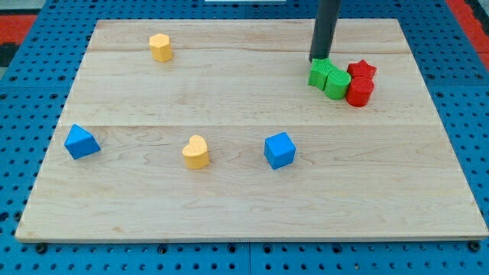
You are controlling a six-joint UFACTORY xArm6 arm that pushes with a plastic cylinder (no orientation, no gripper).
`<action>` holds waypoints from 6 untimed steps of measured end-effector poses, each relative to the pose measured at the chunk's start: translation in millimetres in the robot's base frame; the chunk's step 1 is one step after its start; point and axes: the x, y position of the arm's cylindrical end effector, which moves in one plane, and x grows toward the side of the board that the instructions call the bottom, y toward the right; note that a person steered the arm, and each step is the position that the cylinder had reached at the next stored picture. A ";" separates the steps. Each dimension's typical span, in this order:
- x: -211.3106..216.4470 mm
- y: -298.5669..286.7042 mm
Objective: Move your arm below the blue cube
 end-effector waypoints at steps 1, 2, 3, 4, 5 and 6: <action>-5.8 -53.0; 80.4 -97.4; 172.4 -14.5; 235.5 37.6; 236.0 -99.0; 209.0 -121.6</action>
